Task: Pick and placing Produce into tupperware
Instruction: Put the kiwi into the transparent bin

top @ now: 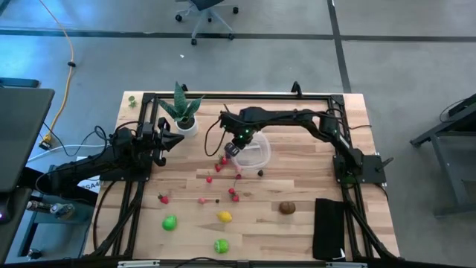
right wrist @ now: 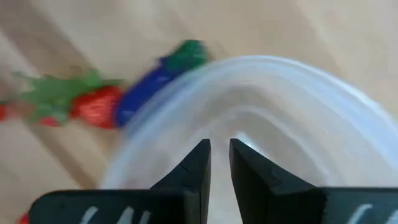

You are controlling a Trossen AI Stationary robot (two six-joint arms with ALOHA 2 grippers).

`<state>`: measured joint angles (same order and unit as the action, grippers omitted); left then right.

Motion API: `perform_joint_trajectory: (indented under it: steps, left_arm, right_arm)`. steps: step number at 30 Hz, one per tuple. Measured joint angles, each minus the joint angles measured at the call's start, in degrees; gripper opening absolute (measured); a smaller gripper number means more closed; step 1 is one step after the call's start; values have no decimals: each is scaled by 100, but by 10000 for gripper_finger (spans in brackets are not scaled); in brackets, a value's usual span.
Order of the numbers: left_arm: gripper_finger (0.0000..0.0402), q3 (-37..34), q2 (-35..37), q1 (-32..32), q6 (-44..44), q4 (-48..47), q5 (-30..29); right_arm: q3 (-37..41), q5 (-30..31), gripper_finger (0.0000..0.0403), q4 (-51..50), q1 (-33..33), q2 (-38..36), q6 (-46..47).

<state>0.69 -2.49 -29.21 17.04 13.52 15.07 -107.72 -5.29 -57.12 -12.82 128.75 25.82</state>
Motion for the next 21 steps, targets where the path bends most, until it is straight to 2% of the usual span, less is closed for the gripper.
perform_joint_trajectory:
  steps: [2,8,10,14,21]
  left_arm:
    - [3,0,-1,0,0,0,0]
    - [3,0,1,0,0,-2,0]
    - [3,0,-1,0,-9,-6,-2]
    - [3,0,-1,-1,-30,-22,-6]
    - [3,0,-1,0,-199,-43,-4]
  right_arm:
    - [0,238,51,-110,-4,0,-65]
    - [4,408,51,-625,75,-62,-310]
    - [11,721,51,-892,145,-257,-431]
    - [13,1249,51,-1371,260,-925,-417]
    - [513,1706,51,-1742,315,-2581,367]
